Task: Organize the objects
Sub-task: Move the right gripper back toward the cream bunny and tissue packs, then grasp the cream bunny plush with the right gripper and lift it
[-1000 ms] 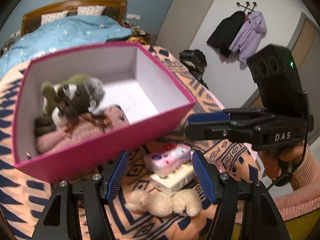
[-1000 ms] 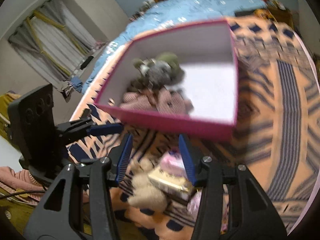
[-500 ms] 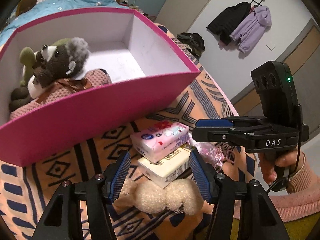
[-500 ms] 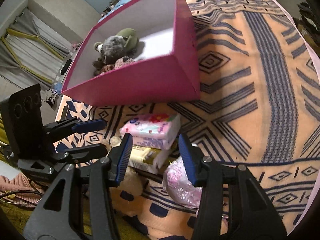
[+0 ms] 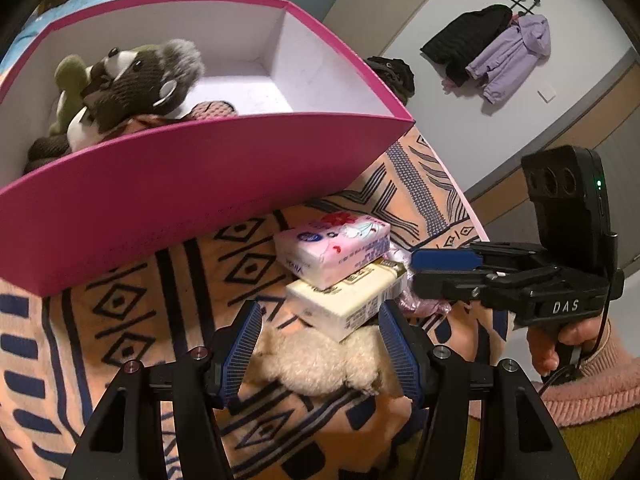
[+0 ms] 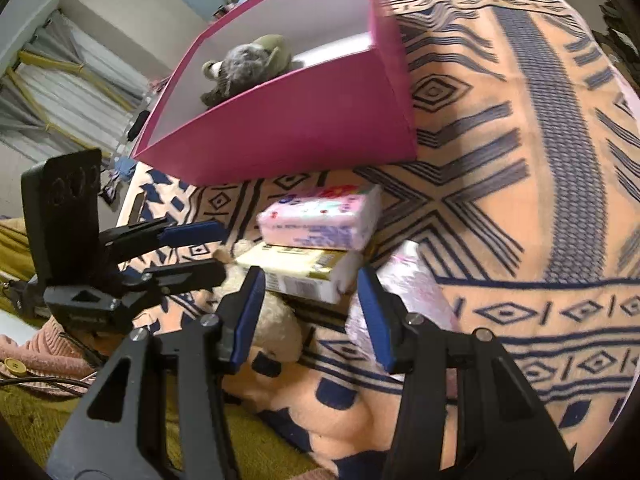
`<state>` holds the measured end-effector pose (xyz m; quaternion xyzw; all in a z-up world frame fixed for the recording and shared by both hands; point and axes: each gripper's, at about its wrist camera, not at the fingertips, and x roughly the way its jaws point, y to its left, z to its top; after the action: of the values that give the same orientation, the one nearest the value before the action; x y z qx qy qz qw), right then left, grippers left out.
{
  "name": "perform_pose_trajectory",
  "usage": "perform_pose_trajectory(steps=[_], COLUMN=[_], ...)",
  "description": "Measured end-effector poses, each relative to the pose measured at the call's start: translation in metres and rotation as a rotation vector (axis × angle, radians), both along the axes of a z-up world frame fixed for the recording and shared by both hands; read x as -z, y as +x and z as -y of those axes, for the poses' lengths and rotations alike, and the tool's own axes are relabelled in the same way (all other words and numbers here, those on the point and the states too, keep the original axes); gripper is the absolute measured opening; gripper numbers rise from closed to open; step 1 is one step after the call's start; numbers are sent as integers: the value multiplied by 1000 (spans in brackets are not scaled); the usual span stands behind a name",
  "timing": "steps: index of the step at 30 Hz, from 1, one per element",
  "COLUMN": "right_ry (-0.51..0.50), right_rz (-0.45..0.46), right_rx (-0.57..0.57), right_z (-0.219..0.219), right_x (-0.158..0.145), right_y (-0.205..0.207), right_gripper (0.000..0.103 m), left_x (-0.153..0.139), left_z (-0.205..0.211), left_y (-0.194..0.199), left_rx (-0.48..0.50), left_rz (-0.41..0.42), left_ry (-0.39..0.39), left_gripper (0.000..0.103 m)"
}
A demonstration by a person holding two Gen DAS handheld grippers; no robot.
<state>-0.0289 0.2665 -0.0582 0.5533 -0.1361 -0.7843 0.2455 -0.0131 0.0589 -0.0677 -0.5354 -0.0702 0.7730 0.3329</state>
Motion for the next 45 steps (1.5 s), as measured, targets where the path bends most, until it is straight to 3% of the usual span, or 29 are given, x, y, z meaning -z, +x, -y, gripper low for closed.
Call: perform_pose_trajectory(steps=[3,9,11,14,18,22,27,39,45], right_ry=[-12,-13,10,44,86,62,-37,-196,-252], right_rz=[5,-5,-4,-12,-20,-9,3,-50,-69], right_rx=[1,-178,-223,-251,-247,-235,-223,-167,-113], right_z=[-8,30,44,60,67,63,53,32,20], right_x=[-3,-8,-3,4,14,16,2,-40,-51], right_y=[7,26,29,30,25,23,22,7,-7], right_gripper=[50,51,58,60,60,52,47,46,46], left_x=[0,1,1,2,4,5,0,-42,-49], left_z=[1,7,10,13,18,23,37,52,42], left_y=[3,1,1,0,2,2,2,2,0], left_rx=[4,-15,-27,-38,-53,-65,-88,-77,-36], left_rz=[-2,4,7,9,14,20,53,-33,-56], left_ry=[-1,-11,-11,-9,-11,-9,58,109,108], left_gripper=[62,62,62,62,62,62,62,62,62])
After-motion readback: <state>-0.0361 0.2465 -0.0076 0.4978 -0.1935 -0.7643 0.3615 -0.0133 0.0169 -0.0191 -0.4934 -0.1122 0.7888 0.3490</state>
